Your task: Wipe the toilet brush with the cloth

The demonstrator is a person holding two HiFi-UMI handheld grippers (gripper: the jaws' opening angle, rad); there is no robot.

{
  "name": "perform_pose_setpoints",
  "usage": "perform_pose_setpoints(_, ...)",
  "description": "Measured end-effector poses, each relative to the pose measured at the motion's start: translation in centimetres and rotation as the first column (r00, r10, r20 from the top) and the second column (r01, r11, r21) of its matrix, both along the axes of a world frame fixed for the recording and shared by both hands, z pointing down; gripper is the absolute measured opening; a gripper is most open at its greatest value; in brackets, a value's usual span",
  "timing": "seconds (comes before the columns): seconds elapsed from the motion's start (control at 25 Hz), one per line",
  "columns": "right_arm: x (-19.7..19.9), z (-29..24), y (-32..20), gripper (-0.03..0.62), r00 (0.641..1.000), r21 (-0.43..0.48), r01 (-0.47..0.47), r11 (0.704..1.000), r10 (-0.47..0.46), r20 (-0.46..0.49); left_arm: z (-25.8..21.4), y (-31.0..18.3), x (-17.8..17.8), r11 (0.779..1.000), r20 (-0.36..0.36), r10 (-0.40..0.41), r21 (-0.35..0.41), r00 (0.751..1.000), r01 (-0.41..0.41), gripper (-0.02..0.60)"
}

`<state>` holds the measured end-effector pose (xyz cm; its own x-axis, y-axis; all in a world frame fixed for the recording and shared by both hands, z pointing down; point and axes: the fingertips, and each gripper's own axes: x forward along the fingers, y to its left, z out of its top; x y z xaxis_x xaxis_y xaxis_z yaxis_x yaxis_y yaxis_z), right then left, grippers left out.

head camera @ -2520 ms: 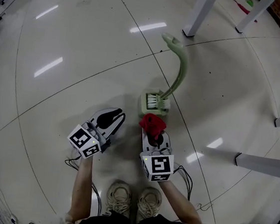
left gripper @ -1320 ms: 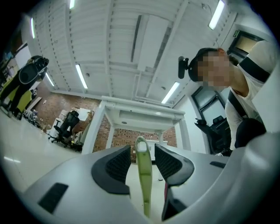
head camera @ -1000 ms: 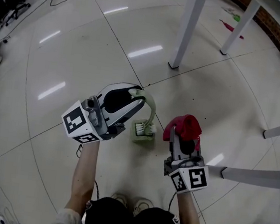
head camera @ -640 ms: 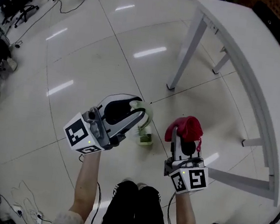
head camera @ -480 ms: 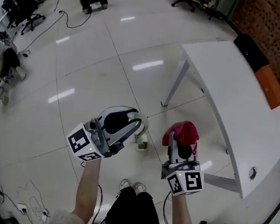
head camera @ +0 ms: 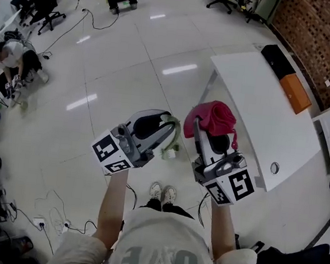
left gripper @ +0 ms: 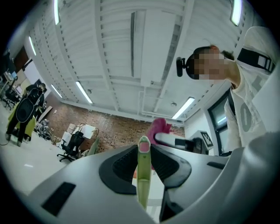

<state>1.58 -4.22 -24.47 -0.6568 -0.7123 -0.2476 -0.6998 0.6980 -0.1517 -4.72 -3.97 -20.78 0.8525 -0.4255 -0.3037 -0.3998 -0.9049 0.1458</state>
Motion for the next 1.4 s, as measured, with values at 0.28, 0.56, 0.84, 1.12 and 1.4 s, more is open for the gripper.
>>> perform_pose_setpoints(0.28, -2.1, -2.8, 2.0, 0.031, 0.994, 0.090, 0.100, 0.991, -0.096, -0.048, -1.7, 1.7, 1.1, 0.998, 0.025, 0.035, 0.055, 0.999, -0.036, 0.100)
perform_pose_setpoints(0.56, -1.1, 0.7, 0.9, 0.031, 0.995, 0.016, 0.058, 0.998, -0.056, -0.086, -4.8, 2.7, 0.8, 0.991, -0.016, 0.080, 0.110, 0.997, -0.078, 0.100)
perform_pose_setpoints(0.84, -1.4, 6.0, 0.6, 0.031, 0.998, -0.106, 0.063, 0.992, -0.063, 0.009, -6.9, 1.5, 0.9, 0.992, -0.060, 0.069, 0.114, 0.996, -0.061, 0.100)
perform_pose_setpoints(1.12, -4.7, 10.6, 1.2, 0.031, 0.977, -0.210, 0.151, 0.966, -0.114, 0.177, -9.6, 1.5, 0.0, 0.990, -0.077, 0.024, 0.142, 0.997, -0.013, 0.100)
perform_pose_setpoints(1.4, -6.0, 11.9, 1.3, 0.031, 0.964, -0.243, 0.197, 0.950, -0.142, 0.223, -12.7, 1.5, -0.8, 0.984, -0.117, -0.016, 0.172, 0.993, 0.036, 0.100)
